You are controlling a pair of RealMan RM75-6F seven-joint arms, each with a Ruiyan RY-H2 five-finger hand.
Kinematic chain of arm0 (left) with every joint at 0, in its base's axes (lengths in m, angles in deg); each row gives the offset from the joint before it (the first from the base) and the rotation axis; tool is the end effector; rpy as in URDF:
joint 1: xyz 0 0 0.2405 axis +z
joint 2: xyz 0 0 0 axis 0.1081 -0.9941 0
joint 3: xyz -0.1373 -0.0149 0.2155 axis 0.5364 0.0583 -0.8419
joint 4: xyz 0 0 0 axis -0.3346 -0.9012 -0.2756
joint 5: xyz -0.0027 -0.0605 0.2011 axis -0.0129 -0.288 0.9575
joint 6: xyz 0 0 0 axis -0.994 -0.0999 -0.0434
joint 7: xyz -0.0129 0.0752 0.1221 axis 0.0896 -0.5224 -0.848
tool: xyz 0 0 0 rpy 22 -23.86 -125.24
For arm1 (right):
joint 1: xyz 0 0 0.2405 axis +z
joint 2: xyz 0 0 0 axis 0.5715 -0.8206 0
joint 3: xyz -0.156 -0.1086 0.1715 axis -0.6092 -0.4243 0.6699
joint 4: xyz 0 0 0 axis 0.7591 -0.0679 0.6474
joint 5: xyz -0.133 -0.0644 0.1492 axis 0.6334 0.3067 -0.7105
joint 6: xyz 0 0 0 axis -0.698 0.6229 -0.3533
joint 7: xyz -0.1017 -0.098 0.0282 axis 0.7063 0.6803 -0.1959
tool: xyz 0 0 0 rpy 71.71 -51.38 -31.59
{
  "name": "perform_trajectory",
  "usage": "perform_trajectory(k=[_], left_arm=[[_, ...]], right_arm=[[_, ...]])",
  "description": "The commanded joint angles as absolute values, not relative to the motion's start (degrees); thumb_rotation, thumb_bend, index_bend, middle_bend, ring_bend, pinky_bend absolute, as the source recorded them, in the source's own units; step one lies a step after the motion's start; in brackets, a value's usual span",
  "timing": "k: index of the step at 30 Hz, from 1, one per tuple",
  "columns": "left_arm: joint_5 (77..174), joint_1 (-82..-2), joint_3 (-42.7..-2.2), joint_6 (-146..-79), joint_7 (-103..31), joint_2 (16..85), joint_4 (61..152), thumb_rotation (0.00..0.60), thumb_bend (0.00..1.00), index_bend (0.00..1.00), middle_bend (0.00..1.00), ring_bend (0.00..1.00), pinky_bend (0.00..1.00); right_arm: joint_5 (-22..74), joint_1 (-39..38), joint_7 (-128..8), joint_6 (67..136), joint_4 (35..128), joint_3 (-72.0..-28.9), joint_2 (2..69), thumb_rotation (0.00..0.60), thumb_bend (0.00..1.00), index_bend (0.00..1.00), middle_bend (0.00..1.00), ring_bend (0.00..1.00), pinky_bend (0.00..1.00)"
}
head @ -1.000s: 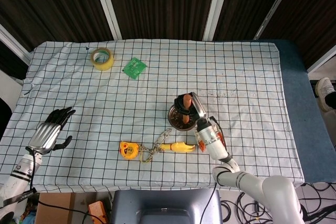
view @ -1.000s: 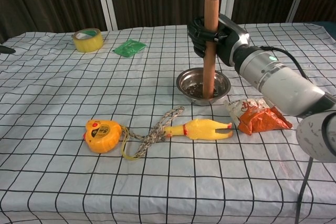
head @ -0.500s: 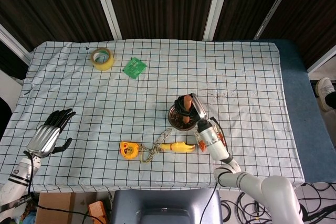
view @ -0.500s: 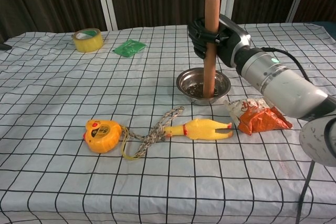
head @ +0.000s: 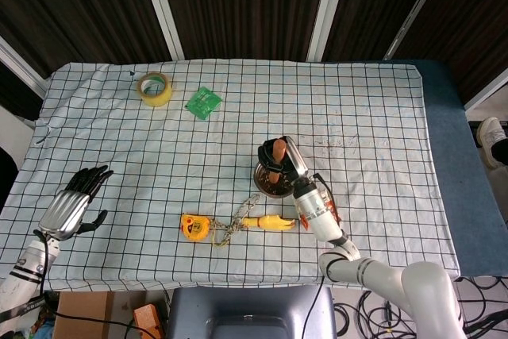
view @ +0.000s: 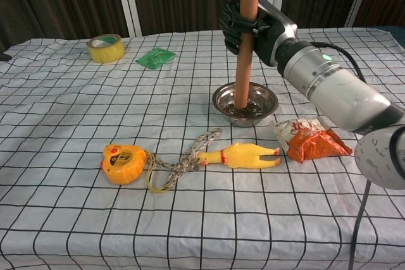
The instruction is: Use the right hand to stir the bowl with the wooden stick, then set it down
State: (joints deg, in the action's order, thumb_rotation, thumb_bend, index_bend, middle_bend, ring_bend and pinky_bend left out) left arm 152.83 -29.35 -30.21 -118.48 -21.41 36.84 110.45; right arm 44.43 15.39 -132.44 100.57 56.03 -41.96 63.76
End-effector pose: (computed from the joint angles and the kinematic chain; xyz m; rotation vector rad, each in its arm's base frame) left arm -0.3018 0.2785 0.1181 -1.7053 -0.9467 -0.9527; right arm -0.0945 -0.3990 -0.0592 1.1142 -2.0174 2.0771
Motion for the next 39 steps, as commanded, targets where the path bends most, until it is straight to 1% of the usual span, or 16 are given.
perform_trajectory(k=[1,14,21,25,27,30,32,34,35,39], left_arm=[[152.9,-29.4,-30.2,-118.5,-21.3,36.9,110.3,0.600,0.40,0.00,0.01,0.00,0.04],[153.1,-29.4,-30.6,-118.1,-20.9,37.4,109.5,0.600,0.40,0.00,0.01,0.00,0.04],[153.1,-29.4,-30.5,-118.3,-21.1,37.1,109.8,0.600,0.40,0.00,0.01,0.00,0.04],[153.1,-29.4,-30.3,-118.5,-21.4,36.8,110.4,0.600,0.40,0.00,0.02,0.00,0.04],[153.2,-29.4,-30.3,-118.6,-21.7,36.6,110.8,0.600,0.40,0.00,0.02,0.00,0.04],[153.9,-29.0,-30.6,-119.4,-22.6,35.7,112.1,0.600,0.40,0.00,0.02,0.00,0.04],[154.1,-28.8,-30.8,-119.9,-23.1,35.3,112.7,0.600,0.40,0.00,0.02,0.00,0.04],[154.6,-28.3,-31.0,-120.9,-23.4,34.6,113.4,0.600,0.41,0.00,0.02,0.00,0.05],[154.9,-28.0,-31.2,-121.4,-23.5,34.3,113.7,0.600,0.41,0.00,0.01,0.00,0.05],[156.6,-26.1,-32.2,-124.7,-23.5,33.2,114.4,0.600,0.41,0.00,0.02,0.00,0.04]], right_arm=[[44.1,15.4,-133.4,99.6,53.7,-42.6,65.2,0.600,0.70,1.00,0.92,0.97,1.00],[44.7,15.2,-138.1,97.7,45.6,-44.6,68.9,0.600,0.70,1.00,0.92,0.97,1.00],[45.2,15.5,-139.1,98.8,45.7,-44.3,68.5,0.600,0.70,1.00,0.92,0.97,1.00],[45.9,15.6,-138.6,101.0,48.1,-43.8,66.7,0.600,0.70,1.00,0.92,0.97,1.00],[46.3,15.5,-137.7,102.4,50.8,-43.4,65.0,0.600,0.70,1.00,0.92,0.97,1.00],[49.2,15.0,-130.8,108.3,57.8,-43.0,59.4,0.600,0.70,1.00,0.92,0.97,1.00],[49.6,14.3,-125.8,109.4,61.9,-42.9,56.2,0.600,0.70,1.00,0.92,0.97,1.00],[49.7,13.2,-117.8,109.7,66.4,-43.2,52.3,0.600,0.70,1.00,0.92,0.97,1.00],[49.7,12.6,-114.1,110.0,68.3,-43.4,50.6,0.600,0.70,1.00,0.92,0.97,1.00],[50.7,8.8,-95.1,109.3,76.0,-47.3,41.9,0.600,0.70,1.00,0.92,0.94,1.00]])
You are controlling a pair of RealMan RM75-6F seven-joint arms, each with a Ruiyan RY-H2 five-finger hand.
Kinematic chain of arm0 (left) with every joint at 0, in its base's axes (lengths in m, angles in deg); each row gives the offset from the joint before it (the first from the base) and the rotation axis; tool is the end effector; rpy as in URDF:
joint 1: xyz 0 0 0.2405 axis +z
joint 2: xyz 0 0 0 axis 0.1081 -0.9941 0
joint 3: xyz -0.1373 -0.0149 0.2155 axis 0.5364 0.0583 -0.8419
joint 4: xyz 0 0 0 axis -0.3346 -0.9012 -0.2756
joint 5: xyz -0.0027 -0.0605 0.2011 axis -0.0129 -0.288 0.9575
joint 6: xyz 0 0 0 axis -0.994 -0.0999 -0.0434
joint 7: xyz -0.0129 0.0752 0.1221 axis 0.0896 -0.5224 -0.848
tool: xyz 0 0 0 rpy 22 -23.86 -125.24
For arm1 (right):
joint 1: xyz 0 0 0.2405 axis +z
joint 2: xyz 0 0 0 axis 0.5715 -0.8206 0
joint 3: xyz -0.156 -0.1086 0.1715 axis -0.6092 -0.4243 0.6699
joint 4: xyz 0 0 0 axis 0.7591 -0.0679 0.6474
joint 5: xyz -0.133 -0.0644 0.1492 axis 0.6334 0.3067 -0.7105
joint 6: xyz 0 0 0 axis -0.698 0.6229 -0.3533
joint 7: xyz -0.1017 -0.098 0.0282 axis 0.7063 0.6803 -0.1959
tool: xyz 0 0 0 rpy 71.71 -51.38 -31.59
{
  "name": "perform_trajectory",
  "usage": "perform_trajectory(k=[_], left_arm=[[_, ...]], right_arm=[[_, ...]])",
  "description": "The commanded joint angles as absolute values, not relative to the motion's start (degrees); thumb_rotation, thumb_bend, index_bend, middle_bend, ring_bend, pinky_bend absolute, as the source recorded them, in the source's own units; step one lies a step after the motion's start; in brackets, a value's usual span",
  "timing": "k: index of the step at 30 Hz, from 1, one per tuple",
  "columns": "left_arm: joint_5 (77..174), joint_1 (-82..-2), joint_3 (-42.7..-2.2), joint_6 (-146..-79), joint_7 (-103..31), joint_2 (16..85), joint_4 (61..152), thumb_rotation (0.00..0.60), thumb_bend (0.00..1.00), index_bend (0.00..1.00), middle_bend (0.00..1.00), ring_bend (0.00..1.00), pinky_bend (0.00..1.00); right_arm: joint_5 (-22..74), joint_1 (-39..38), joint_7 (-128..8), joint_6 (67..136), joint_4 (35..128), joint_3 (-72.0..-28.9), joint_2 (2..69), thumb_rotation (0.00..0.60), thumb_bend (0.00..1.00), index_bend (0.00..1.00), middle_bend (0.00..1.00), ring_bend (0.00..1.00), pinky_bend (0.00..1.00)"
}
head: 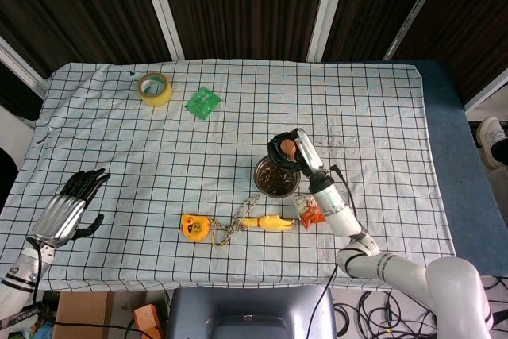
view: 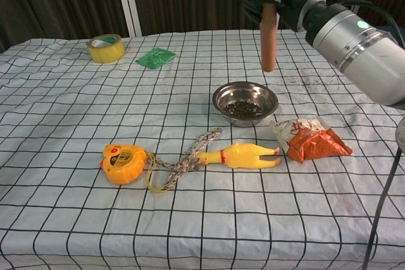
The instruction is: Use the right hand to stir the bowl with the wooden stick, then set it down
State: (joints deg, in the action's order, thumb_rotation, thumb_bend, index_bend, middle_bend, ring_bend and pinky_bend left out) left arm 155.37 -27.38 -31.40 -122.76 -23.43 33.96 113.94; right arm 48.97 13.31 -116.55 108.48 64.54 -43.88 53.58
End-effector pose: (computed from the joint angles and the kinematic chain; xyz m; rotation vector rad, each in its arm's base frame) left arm -0.2963 0.2602 0.1311 -1.7215 -0.8884 -0.9729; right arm -0.0997 -0.3976 0.0012 1.4076 -1.5470 2.0744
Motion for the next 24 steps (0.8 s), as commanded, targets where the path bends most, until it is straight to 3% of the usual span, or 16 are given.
perform_trajectory(k=[1,6,11,20,24], left_arm=[[157.1,-25.6,-32.6,-125.3,-23.6,33.1,114.4,0.600,0.40,0.00,0.02,0.00,0.04],[159.1,-22.7,-34.9,-128.5,-22.7,34.3,111.8,0.600,0.41,0.00,0.02,0.00,0.04],[160.1,-19.0,-36.1,-133.1,-22.9,37.7,106.2,0.600,0.41,0.00,0.02,0.00,0.04],[160.7,-14.5,-36.7,-138.8,-20.4,42.5,97.3,0.600,0.41,0.00,0.02,0.00,0.04],[160.7,-14.6,-36.9,-137.8,-18.3,43.4,95.3,0.600,0.41,0.00,0.02,0.00,0.04]], right_arm=[[50.7,8.0,-91.2,108.9,77.6,-48.3,40.0,0.600,0.70,1.00,0.92,0.94,1.00],[47.0,3.2,-74.2,105.4,84.0,-52.6,32.3,0.600,0.70,1.00,0.92,0.91,1.00],[45.3,-0.2,-71.3,105.0,79.6,-55.0,32.5,0.600,0.70,1.00,0.92,0.91,1.00],[44.6,-2.9,-71.0,101.9,57.6,-58.1,43.9,0.600,0.70,1.00,0.92,0.88,0.96],[44.3,-3.0,-74.5,99.4,49.1,-58.0,49.6,0.600,0.70,0.94,0.86,0.79,0.85]])
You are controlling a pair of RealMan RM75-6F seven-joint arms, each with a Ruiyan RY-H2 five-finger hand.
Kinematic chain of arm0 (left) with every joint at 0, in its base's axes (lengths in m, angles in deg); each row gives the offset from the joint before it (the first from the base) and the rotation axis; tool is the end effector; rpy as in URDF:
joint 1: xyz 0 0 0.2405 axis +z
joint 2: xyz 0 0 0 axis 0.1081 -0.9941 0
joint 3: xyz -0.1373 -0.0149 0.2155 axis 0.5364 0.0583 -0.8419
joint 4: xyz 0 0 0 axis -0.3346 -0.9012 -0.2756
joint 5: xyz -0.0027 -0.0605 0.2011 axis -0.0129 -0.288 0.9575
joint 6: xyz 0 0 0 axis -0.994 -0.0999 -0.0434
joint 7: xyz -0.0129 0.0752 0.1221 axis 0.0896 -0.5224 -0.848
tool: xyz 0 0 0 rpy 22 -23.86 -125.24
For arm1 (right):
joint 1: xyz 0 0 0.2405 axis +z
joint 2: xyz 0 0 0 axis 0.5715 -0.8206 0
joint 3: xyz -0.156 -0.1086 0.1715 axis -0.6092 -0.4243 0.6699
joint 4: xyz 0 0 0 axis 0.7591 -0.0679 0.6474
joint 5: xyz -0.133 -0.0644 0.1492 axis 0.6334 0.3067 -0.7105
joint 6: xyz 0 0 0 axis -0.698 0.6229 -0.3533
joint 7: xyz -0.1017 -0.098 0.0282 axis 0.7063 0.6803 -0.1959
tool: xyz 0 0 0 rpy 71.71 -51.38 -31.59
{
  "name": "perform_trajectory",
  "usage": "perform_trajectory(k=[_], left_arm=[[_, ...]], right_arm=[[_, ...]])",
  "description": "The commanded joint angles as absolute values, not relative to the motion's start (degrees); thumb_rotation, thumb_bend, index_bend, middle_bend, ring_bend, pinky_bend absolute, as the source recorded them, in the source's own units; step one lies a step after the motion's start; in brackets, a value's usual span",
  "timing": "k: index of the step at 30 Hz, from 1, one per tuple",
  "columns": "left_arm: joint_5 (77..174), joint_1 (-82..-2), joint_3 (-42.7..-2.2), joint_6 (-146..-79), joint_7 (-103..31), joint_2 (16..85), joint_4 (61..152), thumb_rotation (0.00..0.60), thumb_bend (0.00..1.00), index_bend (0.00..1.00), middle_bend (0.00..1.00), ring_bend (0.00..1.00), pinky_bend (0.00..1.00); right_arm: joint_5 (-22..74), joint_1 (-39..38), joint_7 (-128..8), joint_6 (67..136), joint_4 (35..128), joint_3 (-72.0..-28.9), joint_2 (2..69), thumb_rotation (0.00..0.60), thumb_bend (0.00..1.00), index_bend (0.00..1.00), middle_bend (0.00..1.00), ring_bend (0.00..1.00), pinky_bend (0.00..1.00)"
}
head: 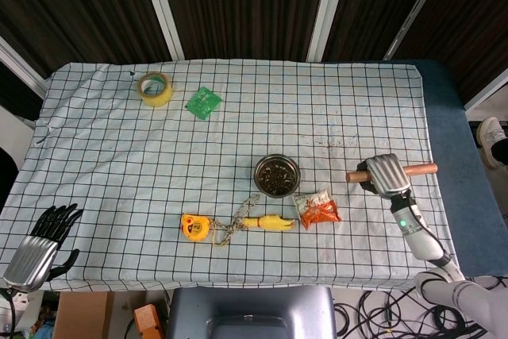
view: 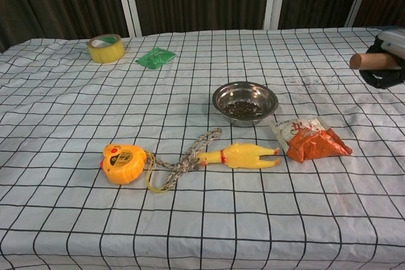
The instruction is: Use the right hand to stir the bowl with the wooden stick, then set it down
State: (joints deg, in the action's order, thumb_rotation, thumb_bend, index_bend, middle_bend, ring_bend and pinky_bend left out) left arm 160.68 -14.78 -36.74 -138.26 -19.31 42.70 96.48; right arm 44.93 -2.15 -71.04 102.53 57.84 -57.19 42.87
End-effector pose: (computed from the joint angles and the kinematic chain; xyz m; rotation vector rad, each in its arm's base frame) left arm -0.3579 0.1772 0.1246 -1.6591 -0.8275 -0.9577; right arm -0.2937 -0.3563 0.0456 1.6632 -0.8403 0.9393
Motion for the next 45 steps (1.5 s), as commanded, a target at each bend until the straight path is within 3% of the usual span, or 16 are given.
perform_trajectory(k=[1,9,14,20,24,32,37,40,45], left_arm=[[160.8,-14.6,-36.9,-137.7,-18.0,43.5,95.0,0.600,0.41,0.00,0.02,0.00,0.04],[161.0,-14.8,-37.1,-136.8,-16.8,44.1,93.8,0.600,0.41,0.00,0.02,0.00,0.05],[161.0,-14.8,-37.0,-136.4,-16.8,44.3,93.6,0.600,0.41,0.00,0.02,0.00,0.04],[160.9,-15.0,-37.0,-135.8,-16.7,44.3,93.5,0.600,0.41,0.00,0.02,0.00,0.04],[161.1,-15.1,-37.1,-135.5,-16.2,44.3,93.8,0.600,0.41,0.00,0.02,0.00,0.04],[161.6,-14.9,-37.0,-136.9,-16.0,42.5,96.4,0.600,0.41,0.00,0.02,0.00,0.04],[161.2,-14.4,-36.6,-138.0,-17.2,39.0,102.0,0.600,0.41,0.00,0.02,0.00,0.04],[161.2,-13.9,-36.3,-139.2,-19.0,36.8,105.8,0.600,0.41,0.00,0.02,0.00,0.04],[162.2,-12.6,-36.4,-141.7,-21.9,34.9,109.9,0.600,0.41,0.00,0.02,0.00,0.04]], right_arm=[[44.1,-2.9,-75.3,98.4,48.1,-58.0,50.3,0.600,0.70,0.87,0.80,0.74,0.81],[44.7,-2.4,-78.3,94.2,42.8,-58.3,53.4,0.600,0.67,0.44,0.45,0.41,0.59],[44.9,-2.8,-77.4,95.3,44.1,-57.8,52.7,0.600,0.50,0.21,0.27,0.25,0.49],[44.5,-2.7,-73.3,93.3,50.1,-57.5,48.1,0.600,0.34,0.02,0.10,0.09,0.34],[43.1,-2.6,-68.6,89.9,59.4,-57.6,42.2,0.555,0.25,0.00,0.01,0.00,0.25],[42.2,-4.7,-61.3,92.8,75.6,-57.4,33.0,0.524,0.20,0.00,0.00,0.00,0.15],[43.6,-10.4,-49.4,101.9,94.2,-59.9,21.7,0.514,0.20,0.00,0.00,0.00,0.13],[45.3,-16.8,-39.3,111.8,105.6,-62.8,15.9,0.509,0.20,0.00,0.00,0.00,0.11],[51.7,-26.6,-37.4,126.4,106.6,-66.4,16.1,0.512,0.20,0.00,0.00,0.00,0.08]])
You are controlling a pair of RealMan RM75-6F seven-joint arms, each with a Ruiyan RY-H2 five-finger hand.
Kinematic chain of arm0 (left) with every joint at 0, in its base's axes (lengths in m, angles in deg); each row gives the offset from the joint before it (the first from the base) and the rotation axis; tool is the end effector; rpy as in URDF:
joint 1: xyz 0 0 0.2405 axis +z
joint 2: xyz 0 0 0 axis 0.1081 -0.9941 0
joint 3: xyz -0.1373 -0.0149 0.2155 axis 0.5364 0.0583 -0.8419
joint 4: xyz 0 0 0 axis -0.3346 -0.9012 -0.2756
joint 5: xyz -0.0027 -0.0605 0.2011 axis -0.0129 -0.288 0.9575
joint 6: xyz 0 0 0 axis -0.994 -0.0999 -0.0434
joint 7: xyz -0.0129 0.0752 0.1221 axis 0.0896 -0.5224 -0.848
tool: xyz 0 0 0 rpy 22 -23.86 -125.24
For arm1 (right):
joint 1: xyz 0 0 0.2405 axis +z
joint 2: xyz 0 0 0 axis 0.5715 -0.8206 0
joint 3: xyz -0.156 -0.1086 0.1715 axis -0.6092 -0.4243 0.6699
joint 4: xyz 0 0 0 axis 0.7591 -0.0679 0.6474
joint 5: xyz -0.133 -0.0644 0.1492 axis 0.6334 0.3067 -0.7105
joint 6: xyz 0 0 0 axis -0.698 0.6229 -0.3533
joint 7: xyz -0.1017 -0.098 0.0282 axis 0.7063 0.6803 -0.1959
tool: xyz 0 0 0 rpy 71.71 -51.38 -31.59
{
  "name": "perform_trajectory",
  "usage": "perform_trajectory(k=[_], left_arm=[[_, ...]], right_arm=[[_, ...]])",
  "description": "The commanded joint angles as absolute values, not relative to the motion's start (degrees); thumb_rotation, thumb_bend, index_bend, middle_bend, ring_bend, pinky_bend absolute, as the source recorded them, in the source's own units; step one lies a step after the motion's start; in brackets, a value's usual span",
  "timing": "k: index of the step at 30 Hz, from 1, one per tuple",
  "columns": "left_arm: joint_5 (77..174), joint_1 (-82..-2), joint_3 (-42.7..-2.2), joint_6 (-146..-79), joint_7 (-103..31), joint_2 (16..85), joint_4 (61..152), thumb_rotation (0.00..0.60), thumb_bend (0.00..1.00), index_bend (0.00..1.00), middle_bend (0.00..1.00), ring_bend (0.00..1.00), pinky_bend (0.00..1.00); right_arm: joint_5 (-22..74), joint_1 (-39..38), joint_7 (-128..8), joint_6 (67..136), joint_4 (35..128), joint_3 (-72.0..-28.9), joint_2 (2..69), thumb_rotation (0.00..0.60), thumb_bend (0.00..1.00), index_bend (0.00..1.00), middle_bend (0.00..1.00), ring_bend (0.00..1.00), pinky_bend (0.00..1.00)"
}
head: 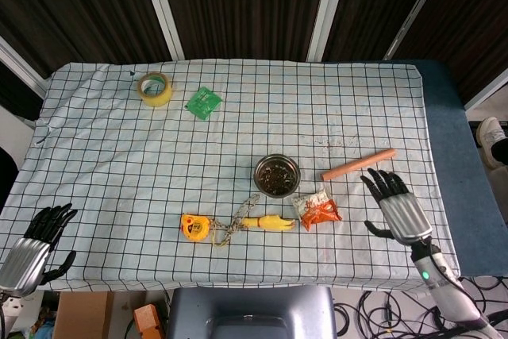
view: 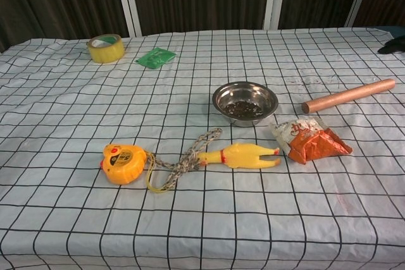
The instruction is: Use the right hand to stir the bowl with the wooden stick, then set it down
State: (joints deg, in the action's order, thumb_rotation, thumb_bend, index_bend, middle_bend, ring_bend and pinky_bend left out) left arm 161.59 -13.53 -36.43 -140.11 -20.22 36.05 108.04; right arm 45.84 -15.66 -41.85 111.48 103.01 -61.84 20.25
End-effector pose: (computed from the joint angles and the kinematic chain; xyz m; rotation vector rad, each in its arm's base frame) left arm -0.3346 0.1658 0.1459 -1.6130 -0.8735 -1.0292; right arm -0.2632 -0.2317 0.0984 1.7167 -0.7959 0.7818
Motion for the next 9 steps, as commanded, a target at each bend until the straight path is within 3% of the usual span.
perform_trajectory(k=[1,9], left_arm=[[162.3,-12.4,-36.3,-142.1,-22.0,34.9,110.2,0.600,0.41,0.00,0.02,0.00,0.04],[162.6,-11.7,-36.2,-142.4,-22.3,35.7,109.9,0.600,0.41,0.00,0.03,0.00,0.04]], right_arm=[[52.0,-27.4,-38.0,127.4,105.6,-66.4,16.7,0.514,0.20,0.00,0.00,0.00,0.07],[53.0,-29.2,-41.3,128.1,102.2,-65.5,17.7,0.524,0.20,0.00,0.00,0.00,0.04]])
